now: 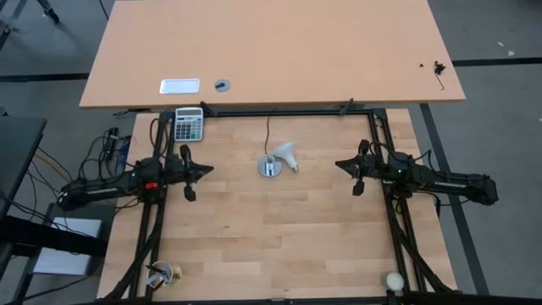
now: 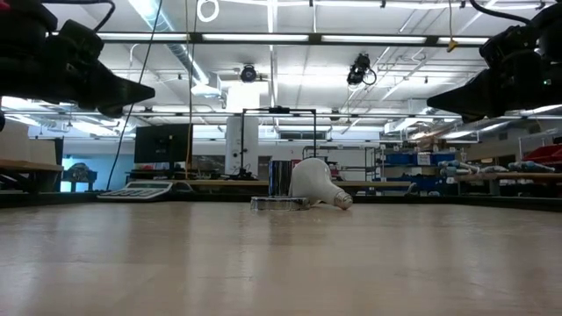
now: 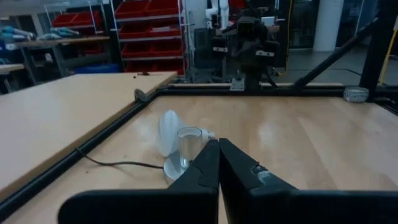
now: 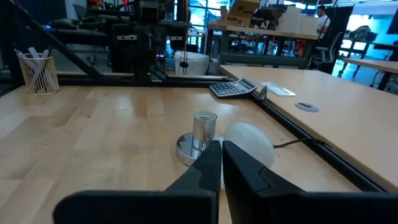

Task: Screw lightbulb
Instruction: Return to Home Position

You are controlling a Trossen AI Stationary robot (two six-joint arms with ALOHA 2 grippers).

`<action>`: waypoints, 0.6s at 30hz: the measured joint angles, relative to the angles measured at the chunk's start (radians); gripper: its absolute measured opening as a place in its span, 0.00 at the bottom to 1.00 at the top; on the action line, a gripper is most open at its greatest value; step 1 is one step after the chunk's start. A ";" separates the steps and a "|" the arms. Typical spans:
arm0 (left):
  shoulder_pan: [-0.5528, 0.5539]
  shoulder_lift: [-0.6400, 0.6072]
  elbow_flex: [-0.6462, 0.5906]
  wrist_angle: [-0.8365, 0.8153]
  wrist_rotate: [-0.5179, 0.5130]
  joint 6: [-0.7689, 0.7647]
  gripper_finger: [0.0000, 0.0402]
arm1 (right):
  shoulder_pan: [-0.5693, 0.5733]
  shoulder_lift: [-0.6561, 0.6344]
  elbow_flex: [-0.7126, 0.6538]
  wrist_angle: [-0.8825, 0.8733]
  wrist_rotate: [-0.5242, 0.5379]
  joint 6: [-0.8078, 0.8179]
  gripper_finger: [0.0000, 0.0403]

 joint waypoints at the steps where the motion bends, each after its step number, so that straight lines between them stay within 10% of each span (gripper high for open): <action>1: 0.000 0.004 0.000 -0.001 0.000 -0.006 0.02 | 0.000 0.000 0.000 0.000 0.000 0.000 0.06; 18: 0.000 0.008 0.000 0.101 -0.003 -0.023 0.02 | 0.000 0.000 0.000 0.000 0.001 0.000 0.06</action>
